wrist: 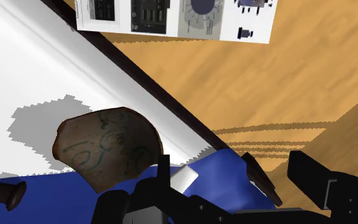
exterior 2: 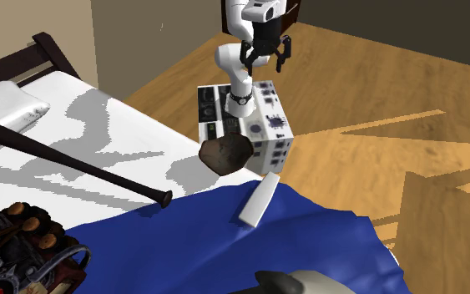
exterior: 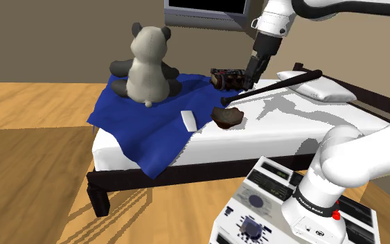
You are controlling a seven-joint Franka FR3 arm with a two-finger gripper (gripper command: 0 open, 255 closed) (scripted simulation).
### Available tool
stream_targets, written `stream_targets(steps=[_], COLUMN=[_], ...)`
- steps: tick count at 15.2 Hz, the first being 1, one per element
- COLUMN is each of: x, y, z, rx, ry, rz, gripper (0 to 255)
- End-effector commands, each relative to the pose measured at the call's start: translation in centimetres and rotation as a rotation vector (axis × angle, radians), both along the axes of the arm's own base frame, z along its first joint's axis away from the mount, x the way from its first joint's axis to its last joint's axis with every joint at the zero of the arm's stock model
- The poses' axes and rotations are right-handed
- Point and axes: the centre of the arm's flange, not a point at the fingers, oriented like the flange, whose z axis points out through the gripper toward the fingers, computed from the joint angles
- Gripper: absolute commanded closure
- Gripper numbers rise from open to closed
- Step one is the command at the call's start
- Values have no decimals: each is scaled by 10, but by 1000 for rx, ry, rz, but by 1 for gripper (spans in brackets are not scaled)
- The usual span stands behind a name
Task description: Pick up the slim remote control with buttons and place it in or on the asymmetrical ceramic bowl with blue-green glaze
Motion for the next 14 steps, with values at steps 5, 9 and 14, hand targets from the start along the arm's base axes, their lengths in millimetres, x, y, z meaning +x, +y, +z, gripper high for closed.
stream_targets(steps=[5, 9, 14], x=[44, 88, 143], y=[9, 14, 14], z=[-31, -63, -103], rx=[5, 9, 15], ry=[17, 34, 55], rz=[-102, -204, -332], gripper=[0, 0, 0])
